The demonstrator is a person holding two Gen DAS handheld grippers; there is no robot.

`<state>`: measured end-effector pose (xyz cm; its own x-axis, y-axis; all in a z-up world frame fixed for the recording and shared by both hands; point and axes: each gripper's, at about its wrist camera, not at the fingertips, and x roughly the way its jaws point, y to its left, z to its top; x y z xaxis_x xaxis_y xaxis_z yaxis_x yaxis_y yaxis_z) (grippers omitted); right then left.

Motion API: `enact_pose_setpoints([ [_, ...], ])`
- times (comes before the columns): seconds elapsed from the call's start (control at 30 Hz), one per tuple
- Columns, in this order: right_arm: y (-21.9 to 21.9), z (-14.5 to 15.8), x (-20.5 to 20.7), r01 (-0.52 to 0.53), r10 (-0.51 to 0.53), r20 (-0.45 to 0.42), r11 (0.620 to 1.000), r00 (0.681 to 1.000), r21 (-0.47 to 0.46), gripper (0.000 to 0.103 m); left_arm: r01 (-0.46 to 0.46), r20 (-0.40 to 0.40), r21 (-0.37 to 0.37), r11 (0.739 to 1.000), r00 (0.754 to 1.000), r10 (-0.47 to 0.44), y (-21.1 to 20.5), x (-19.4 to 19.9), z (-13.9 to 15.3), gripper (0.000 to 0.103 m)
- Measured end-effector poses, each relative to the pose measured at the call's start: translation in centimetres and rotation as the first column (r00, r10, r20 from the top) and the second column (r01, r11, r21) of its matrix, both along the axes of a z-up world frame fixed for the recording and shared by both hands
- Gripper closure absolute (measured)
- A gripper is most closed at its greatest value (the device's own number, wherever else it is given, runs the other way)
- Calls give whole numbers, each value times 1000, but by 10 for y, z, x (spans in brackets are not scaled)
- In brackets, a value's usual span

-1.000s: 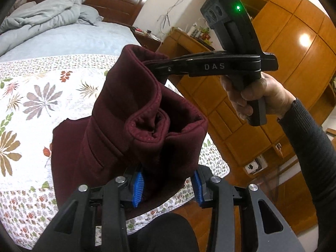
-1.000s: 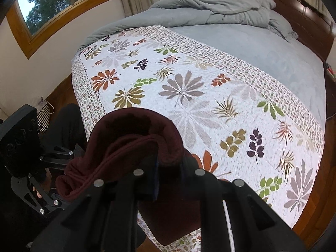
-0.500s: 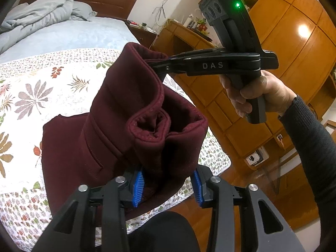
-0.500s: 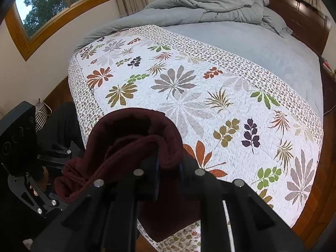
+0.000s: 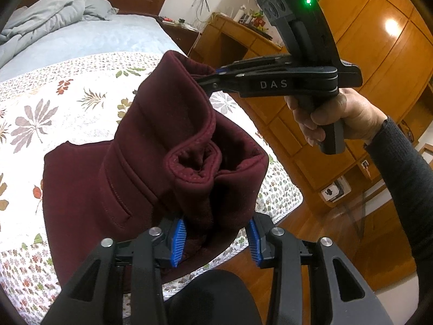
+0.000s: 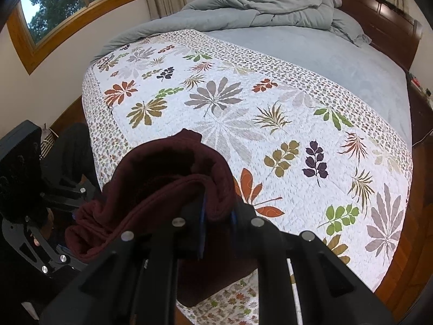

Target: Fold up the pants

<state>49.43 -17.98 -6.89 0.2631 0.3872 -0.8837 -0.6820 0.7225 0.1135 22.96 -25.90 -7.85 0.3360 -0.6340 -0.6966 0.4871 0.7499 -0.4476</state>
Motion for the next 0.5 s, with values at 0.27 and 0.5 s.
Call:
enact_pose_setpoints([
  [0.27, -15, -19, -1, 5, -5, 2, 1000, 1000, -7, 89, 20, -23, 35, 999, 1000, -19, -16, 5, -16, 65],
  [0.5, -31, -39, -2, 21, -21, -9, 1000, 1000, 2, 89, 36, -47, 65, 997, 998, -33, -30, 10, -32, 65],
])
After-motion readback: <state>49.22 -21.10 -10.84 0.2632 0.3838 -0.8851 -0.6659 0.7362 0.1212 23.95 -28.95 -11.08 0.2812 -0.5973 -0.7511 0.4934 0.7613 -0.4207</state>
